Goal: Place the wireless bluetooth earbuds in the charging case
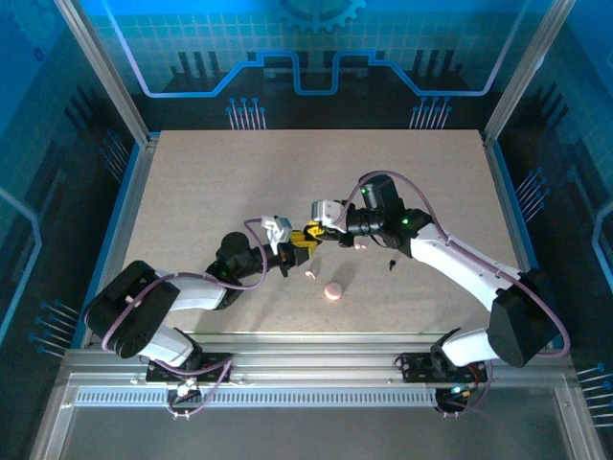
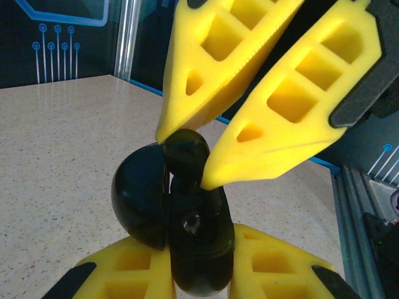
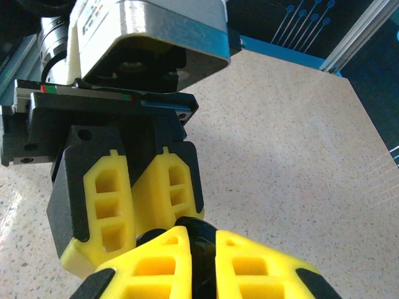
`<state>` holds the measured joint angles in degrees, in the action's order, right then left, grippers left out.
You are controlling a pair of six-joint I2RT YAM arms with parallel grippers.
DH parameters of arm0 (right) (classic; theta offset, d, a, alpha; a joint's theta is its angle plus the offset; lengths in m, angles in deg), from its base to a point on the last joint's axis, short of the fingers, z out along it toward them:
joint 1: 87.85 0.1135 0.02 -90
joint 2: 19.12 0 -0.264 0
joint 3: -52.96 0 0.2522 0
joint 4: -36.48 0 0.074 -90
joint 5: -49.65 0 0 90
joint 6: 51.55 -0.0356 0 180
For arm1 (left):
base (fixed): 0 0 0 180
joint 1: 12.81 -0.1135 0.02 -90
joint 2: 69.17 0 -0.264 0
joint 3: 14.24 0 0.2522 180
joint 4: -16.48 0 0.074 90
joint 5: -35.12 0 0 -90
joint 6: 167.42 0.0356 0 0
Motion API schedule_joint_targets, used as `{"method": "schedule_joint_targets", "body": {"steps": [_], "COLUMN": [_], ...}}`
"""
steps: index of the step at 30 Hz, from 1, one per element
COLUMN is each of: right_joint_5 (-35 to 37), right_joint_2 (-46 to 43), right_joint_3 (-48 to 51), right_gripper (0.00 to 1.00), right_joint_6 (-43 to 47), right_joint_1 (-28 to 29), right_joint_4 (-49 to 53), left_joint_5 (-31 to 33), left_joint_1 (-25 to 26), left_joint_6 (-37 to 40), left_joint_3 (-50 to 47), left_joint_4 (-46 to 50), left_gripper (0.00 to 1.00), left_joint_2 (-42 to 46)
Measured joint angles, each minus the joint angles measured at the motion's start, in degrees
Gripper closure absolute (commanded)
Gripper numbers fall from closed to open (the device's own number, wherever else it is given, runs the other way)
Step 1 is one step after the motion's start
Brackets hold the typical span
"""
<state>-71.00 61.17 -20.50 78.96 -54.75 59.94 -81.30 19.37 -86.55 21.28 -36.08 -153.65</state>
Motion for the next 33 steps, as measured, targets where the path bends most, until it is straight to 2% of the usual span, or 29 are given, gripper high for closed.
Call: {"method": "schedule_joint_targets", "body": {"steps": [14, 17, 33], "right_joint_5": [0.39, 0.37, -0.02], "right_joint_2": [0.74, 0.87, 1.38], "right_joint_3": [-3.02, -3.54, -3.8], "right_gripper": [0.86, 0.8, 0.75], "right_joint_6": [6.56, 7.58, 8.22], "right_joint_1": [0.66, 0.66, 0.74], "right_joint_4": [6.93, 8.13, 10.47], "left_joint_5": [-0.96, -1.11, -1.09], "left_joint_1": [0.31, 0.35, 0.35], "left_joint_6": [0.02, 0.02, 0.04], "left_joint_3": [0.22, 0.24, 0.24], "left_joint_4": [0.85, 0.98, 1.9], "left_gripper": [0.85, 0.85, 0.85], "left_joint_2": [0.22, 0.24, 0.9]}}
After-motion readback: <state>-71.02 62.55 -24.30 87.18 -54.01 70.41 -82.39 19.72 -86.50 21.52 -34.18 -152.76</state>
